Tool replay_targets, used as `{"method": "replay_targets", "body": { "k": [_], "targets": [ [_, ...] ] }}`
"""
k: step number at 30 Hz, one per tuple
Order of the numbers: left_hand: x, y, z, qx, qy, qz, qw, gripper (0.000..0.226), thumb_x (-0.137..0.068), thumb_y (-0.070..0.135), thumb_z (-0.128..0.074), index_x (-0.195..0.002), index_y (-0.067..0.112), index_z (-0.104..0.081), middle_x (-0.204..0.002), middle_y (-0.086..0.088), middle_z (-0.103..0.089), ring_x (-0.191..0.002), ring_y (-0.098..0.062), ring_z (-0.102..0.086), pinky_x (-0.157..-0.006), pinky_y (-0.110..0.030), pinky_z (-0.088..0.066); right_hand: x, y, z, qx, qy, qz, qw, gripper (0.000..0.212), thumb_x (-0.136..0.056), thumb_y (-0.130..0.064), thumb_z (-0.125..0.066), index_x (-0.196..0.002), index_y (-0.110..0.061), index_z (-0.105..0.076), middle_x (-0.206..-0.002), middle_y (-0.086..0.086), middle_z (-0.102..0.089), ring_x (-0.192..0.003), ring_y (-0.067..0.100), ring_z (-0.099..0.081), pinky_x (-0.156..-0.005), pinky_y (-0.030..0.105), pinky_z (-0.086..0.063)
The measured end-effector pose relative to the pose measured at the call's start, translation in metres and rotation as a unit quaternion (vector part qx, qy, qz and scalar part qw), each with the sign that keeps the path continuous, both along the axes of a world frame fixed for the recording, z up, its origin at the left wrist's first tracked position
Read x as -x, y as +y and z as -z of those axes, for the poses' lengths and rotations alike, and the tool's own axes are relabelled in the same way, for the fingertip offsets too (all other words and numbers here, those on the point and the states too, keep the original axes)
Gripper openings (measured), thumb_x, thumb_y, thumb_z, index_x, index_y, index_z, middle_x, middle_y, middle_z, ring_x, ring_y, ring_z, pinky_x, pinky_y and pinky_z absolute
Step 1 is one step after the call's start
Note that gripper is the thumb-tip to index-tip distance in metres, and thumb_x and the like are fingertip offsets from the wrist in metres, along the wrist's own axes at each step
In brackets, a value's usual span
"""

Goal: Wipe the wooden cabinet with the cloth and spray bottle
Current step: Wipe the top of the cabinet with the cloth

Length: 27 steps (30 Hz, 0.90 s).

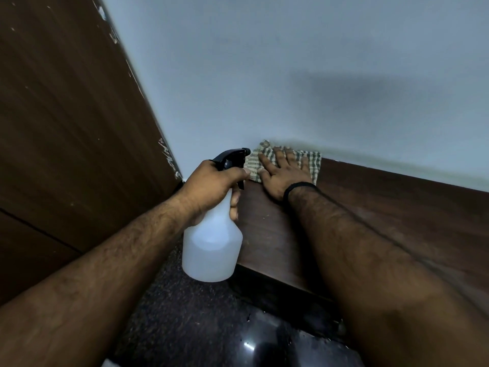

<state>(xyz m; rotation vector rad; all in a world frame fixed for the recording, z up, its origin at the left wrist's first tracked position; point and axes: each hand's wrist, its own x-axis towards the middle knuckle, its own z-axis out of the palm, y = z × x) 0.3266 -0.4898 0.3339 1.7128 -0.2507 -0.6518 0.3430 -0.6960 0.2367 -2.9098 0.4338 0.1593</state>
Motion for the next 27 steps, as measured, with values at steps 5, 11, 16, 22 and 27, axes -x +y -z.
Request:
{"method": "replay_targets", "body": {
  "k": [5, 11, 16, 22, 27],
  "targets": [
    [0.009, 0.002, 0.011, 0.022, 0.018, -0.002, 1.0, 0.033, -0.1, 0.014, -0.065, -0.11, -0.017, -0.061, -0.044, -0.016, -0.052, -0.034, -0.029, -0.053, -0.057, -0.041, -0.056, 0.012, 0.007, 0.002, -0.001, -0.005, -0.026, 1.0, 0.061, -0.096, -0.061, -0.011, -0.156, -0.051, -0.002, -0.17, -0.006, 0.009, -0.155, 0.021, 0.015, -0.12, 0.057, 0.014],
    [0.025, -0.007, 0.015, 0.02, 0.017, 0.004, 1.0, 0.06, -0.081, 0.028, -0.071, -0.103, -0.026, -0.058, -0.045, -0.018, -0.052, -0.034, -0.03, -0.054, -0.053, -0.037, -0.056, 0.029, 0.013, 0.002, 0.0, -0.012, -0.058, 0.998, 0.062, -0.096, -0.06, -0.011, -0.156, -0.05, -0.004, -0.17, -0.007, 0.009, -0.154, 0.019, 0.016, -0.12, 0.057, 0.013],
    [0.033, -0.012, 0.013, 0.022, 0.008, 0.006, 1.0, 0.056, -0.087, 0.026, -0.07, -0.103, -0.027, -0.059, -0.045, -0.019, -0.051, -0.034, -0.031, -0.054, -0.055, -0.038, -0.056, 0.039, 0.012, 0.003, 0.002, -0.013, -0.063, 0.998, 0.062, -0.096, -0.064, -0.007, -0.156, -0.05, -0.003, -0.169, -0.008, 0.011, -0.154, 0.02, 0.018, -0.12, 0.058, 0.015],
    [0.044, -0.016, 0.007, 0.008, 0.003, 0.008, 1.0, 0.041, -0.095, 0.021, -0.07, -0.105, -0.018, -0.063, -0.046, -0.017, -0.053, -0.034, -0.03, -0.055, -0.057, -0.042, -0.056, 0.055, -0.001, 0.005, 0.0, -0.014, -0.036, 0.999, 0.061, -0.096, -0.065, -0.008, -0.155, -0.053, -0.002, -0.169, -0.009, 0.012, -0.154, 0.02, 0.02, -0.118, 0.058, 0.017],
    [0.058, -0.031, 0.002, 0.004, 0.0, 0.01, 1.0, 0.044, -0.099, 0.017, -0.067, -0.11, -0.024, -0.06, -0.047, -0.018, -0.053, -0.036, -0.03, -0.055, -0.06, -0.046, -0.056, 0.083, -0.031, 0.005, -0.002, -0.013, -0.013, 1.0, 0.061, -0.096, -0.066, -0.009, -0.155, -0.053, -0.002, -0.169, -0.008, 0.012, -0.153, 0.02, 0.02, -0.118, 0.058, 0.017]
  ]
}}
